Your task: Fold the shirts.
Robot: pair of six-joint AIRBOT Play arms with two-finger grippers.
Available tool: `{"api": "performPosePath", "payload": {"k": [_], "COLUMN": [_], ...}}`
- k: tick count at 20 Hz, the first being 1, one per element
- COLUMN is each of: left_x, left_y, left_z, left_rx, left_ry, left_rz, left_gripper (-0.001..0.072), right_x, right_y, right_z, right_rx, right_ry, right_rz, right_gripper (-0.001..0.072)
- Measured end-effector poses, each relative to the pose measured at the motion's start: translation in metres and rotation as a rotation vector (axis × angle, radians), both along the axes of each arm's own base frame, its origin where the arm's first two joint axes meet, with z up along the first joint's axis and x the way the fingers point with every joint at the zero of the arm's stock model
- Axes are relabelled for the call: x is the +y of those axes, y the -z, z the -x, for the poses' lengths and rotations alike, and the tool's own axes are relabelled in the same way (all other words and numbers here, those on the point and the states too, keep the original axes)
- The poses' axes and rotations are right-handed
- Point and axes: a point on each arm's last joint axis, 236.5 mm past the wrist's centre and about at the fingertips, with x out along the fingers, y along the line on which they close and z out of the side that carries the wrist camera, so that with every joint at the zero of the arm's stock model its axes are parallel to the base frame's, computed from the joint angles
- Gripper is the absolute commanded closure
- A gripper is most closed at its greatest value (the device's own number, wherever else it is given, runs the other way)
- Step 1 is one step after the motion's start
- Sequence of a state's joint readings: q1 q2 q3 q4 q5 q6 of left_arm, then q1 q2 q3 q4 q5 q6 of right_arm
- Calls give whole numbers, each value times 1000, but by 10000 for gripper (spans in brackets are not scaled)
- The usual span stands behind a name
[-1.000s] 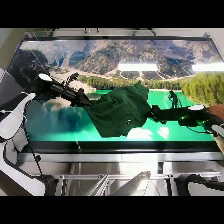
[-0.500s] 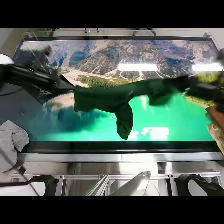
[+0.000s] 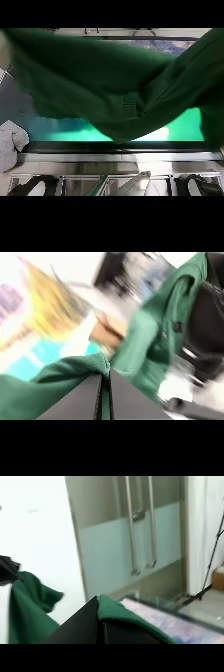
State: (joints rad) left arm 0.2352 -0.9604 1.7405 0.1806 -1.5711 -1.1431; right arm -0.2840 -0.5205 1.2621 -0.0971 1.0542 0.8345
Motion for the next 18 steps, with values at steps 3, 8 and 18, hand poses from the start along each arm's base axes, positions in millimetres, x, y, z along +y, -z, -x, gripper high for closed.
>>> {"api": "performPosePath", "payload": {"k": [3, 8, 18], "left_x": [13, 8, -7], "left_y": [-16, 82, 381], "left_z": [-16, -123, -289], "left_rx": [-46, 207, 736], "left_ry": [-72, -45, 0], "left_rz": [-15, -117, -241], "left_gripper": [682, 683, 360], "right_x": [-10, -13, -45], "right_y": [2, 95, 400], "right_z": [-28, -132, -290], "right_rx": [37, 350, 997], "right_ry": [18, -47, 134], "right_rz": [-7, 1, 4], "right_gripper": [689, 689, 270]}}
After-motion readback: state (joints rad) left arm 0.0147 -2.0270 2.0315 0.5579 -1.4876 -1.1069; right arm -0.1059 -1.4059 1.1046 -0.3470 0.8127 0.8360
